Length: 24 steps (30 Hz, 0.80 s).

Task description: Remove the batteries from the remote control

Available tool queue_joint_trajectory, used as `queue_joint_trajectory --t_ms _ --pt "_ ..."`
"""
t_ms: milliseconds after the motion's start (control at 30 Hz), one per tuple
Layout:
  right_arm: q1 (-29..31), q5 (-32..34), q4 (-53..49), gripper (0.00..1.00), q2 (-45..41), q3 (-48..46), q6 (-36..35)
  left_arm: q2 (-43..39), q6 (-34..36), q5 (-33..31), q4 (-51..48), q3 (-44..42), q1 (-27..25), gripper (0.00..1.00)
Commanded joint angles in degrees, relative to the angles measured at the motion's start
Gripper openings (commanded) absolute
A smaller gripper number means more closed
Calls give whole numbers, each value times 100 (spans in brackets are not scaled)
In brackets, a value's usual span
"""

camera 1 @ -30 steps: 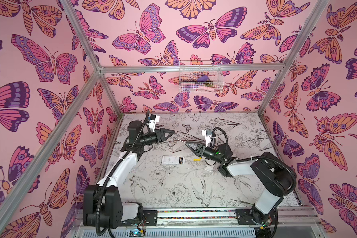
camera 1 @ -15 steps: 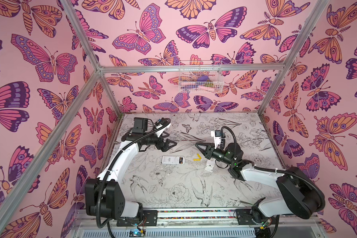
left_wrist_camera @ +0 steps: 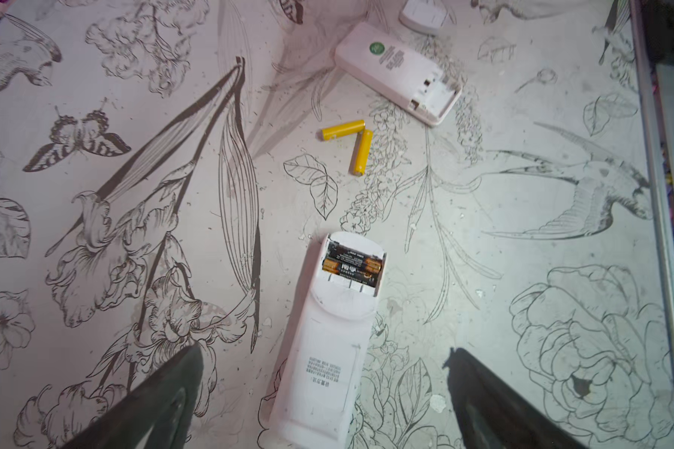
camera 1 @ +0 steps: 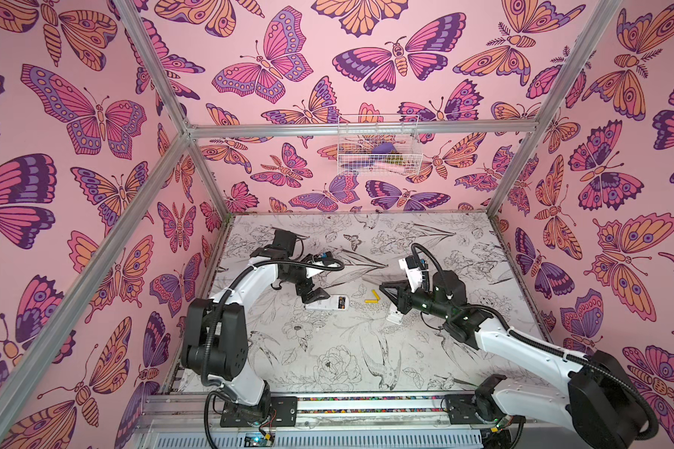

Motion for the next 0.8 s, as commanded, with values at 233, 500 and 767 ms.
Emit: queue_joint_trajectory --t_ms 233,500,767 --pt "-47 549 -991 0 -788 -141 -688 715 838 -560 -206 44 -190 100" --pt "-54 591 -1316 0 -1138 -313 -717 1157 968 -756 -189 264 -347 100" --pt "-55 585 -1327 0 -1203 -399 -752 1469 1188 -844 -187 390 -506 100"
